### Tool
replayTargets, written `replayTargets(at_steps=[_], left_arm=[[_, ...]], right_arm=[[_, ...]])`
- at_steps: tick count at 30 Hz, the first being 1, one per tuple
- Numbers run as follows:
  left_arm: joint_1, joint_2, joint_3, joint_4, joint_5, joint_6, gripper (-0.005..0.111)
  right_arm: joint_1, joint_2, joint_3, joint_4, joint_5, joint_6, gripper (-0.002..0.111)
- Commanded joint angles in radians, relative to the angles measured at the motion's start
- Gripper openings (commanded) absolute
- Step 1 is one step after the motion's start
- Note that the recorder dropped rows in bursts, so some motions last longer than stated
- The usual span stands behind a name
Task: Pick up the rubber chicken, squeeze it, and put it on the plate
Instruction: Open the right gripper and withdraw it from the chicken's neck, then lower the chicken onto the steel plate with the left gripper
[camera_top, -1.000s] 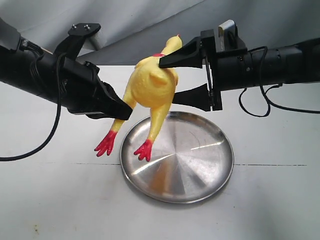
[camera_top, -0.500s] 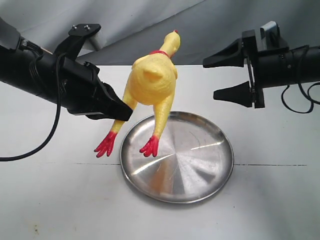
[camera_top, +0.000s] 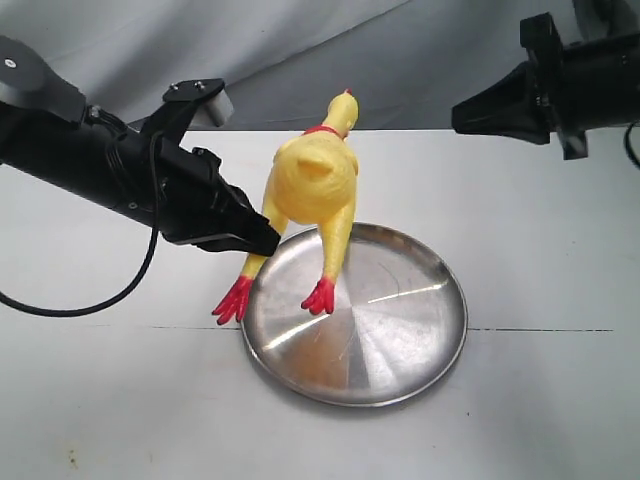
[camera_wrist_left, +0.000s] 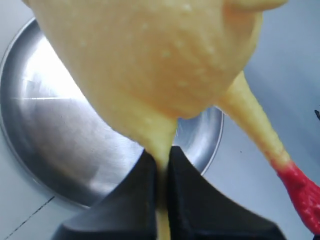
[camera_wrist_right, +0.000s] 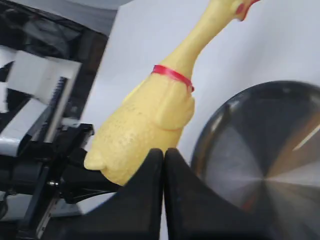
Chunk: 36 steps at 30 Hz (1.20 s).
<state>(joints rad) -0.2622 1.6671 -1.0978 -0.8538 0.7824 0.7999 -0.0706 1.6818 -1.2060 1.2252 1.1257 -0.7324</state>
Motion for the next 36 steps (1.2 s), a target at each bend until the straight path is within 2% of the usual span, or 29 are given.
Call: replayTargets(at_steps=[1,7,15,19,27,31,36], left_arm=[[0.002,0.027,-0.012,-0.035,-0.058,-0.022,0.0],[-0.004,0.079,-0.012,-0.104,-0.042,0.054,0.0],[-0.108,0.115,-0.012,-0.11,-0.103,0.185,0.0],[-0.121,0.145,-0.012,-0.117,-0.122,0.196,0.0],[-0.135,0.192,-0.006,-0.136,-0.102,0.216,0.0],[-0.162,0.194,0.063,-0.14,-0.147,0.232,0.0],[-0.162,0.203,0.137,-0.21,-0.191,0.285,0.0]], right_arm=[[-0.008,-0.168,0.034,-0.175,-0.123,0.079,0.0],[-0.008,-0.351,0.127,-0.194,-0.138,0.098,0.0],[-0.008,-0.467,0.31,-0.194,-0.161,0.121,0.0],[-0.008,-0.478,0.37,-0.194,-0.166,0.117,0.0],[-0.008,-0.478,0.381,-0.194,-0.164,0.108,0.0],[-0.008,-0.478,0.381,-0.194,-0.172,0.106,0.0],[-0.008,-0.478,0.381,-0.194,-0.185,0.106,0.0]])
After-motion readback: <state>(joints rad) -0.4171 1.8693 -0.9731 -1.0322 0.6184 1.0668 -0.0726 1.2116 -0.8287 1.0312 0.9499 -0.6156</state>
